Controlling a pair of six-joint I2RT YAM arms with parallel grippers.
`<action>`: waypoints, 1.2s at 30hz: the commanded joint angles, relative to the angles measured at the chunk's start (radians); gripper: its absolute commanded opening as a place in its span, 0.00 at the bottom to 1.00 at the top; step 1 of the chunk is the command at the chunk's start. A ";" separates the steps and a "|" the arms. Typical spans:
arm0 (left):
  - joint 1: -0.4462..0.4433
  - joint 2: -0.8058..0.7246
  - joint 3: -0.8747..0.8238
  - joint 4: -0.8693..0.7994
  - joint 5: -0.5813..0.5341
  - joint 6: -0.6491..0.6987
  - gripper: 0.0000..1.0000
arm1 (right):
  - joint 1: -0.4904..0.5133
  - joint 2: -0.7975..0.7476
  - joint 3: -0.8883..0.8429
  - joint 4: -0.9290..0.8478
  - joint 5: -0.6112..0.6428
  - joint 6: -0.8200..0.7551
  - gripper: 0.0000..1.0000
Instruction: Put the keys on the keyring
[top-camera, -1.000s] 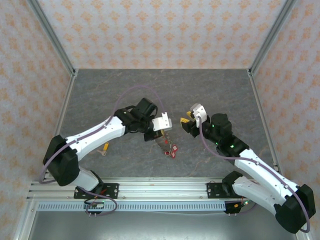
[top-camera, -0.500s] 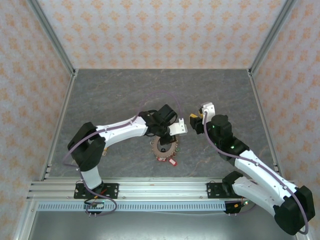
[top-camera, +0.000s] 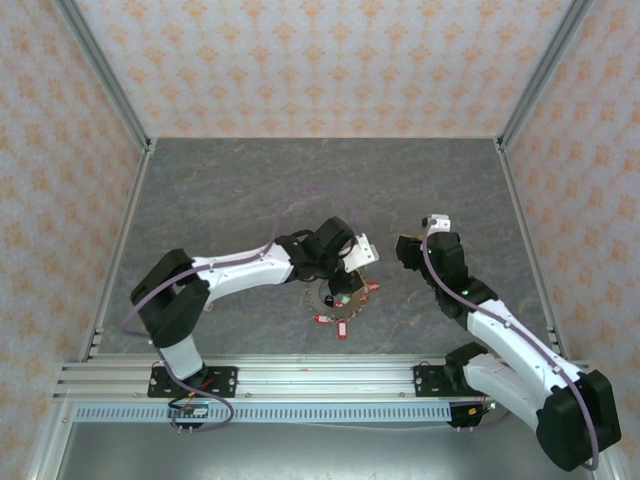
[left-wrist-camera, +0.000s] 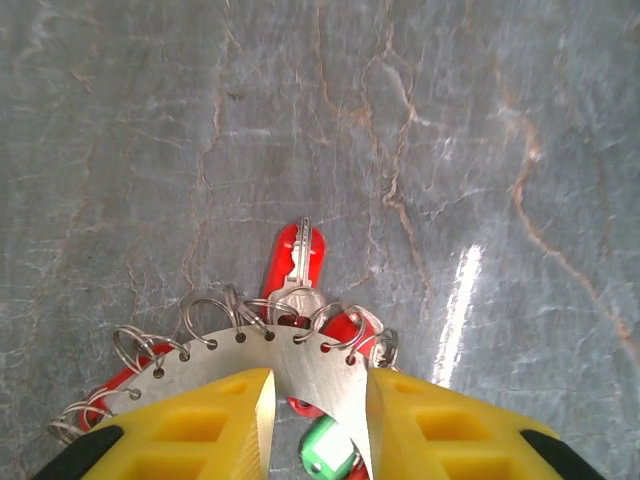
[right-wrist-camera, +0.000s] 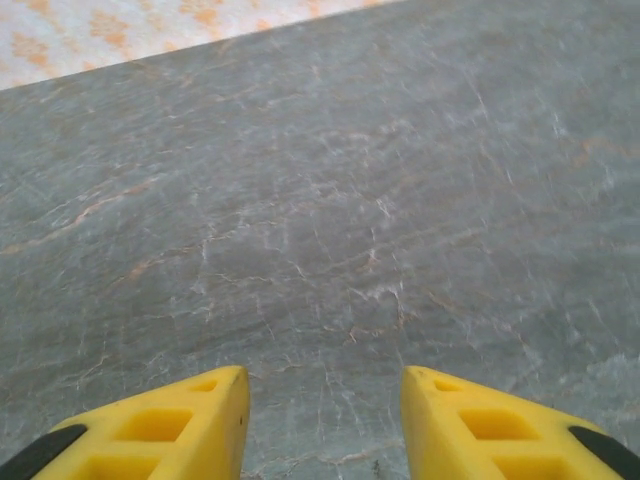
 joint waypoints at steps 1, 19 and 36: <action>0.016 -0.141 -0.092 0.223 -0.055 -0.127 0.29 | -0.028 0.055 0.023 -0.052 -0.117 0.094 0.44; 0.121 -0.557 -0.424 0.327 -0.648 -0.716 0.65 | -0.029 0.565 0.353 -0.225 -0.562 0.098 0.39; 0.210 -0.493 -0.493 0.213 -0.419 -1.145 0.97 | 0.039 0.837 0.530 -0.406 -0.654 -0.011 0.41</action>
